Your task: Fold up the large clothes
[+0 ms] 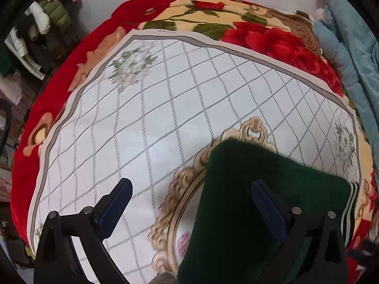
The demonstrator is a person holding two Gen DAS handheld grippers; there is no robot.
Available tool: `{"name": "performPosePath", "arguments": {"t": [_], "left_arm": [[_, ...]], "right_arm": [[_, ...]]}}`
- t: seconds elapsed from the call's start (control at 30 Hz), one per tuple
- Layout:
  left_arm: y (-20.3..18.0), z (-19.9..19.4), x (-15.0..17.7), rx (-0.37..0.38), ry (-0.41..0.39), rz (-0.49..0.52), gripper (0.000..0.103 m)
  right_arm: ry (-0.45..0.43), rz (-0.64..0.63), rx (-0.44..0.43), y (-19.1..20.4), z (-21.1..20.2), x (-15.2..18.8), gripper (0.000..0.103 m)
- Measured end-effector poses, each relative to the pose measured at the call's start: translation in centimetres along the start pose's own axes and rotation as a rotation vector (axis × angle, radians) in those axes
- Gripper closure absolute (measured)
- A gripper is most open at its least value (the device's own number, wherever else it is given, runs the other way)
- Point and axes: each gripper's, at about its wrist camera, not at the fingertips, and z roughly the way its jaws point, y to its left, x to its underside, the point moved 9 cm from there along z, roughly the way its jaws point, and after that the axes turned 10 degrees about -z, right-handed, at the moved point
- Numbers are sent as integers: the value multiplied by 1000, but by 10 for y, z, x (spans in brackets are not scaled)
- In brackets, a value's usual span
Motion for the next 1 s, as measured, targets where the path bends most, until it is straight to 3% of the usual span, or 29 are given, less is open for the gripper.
{"name": "performPosePath", "arguments": {"t": [0.13,0.2,0.23,0.27,0.4,0.43,0.57,0.7,0.73,0.8,0.87,0.93,1.0], "left_arm": [[20,-11,35,-26,30,-10,0],[26,-11,51,-46,46,0,0],[29,-10,59,-63,57,13,0],[32,-7,66,-78,65,25,0],[41,4,83,-122,100,53,0],[42,5,84,-124,101,52,0],[45,-1,80,-126,81,46,0],[41,-14,70,-114,53,40,0],[40,-16,68,-106,51,35,0],[32,-21,61,-81,46,30,0],[18,-22,52,-63,25,39,0],[2,-18,44,-54,11,59,0],[-10,-11,37,-65,2,77,0]], "right_arm": [[148,-25,94,-25,30,54,14],[209,-20,98,-36,56,74,82],[229,-26,126,-39,60,79,99],[220,-28,147,-39,61,81,100],[1,-79,258,-18,7,52,100],[-17,-64,271,-20,2,49,100],[57,-5,353,-60,26,51,100],[143,49,317,-65,44,47,98],[136,31,311,-59,37,42,94],[90,-49,361,-50,15,37,77],[-7,-120,355,-28,-7,25,17],[-40,-176,268,-3,-11,17,13],[-12,-288,273,26,-2,8,17]]}}
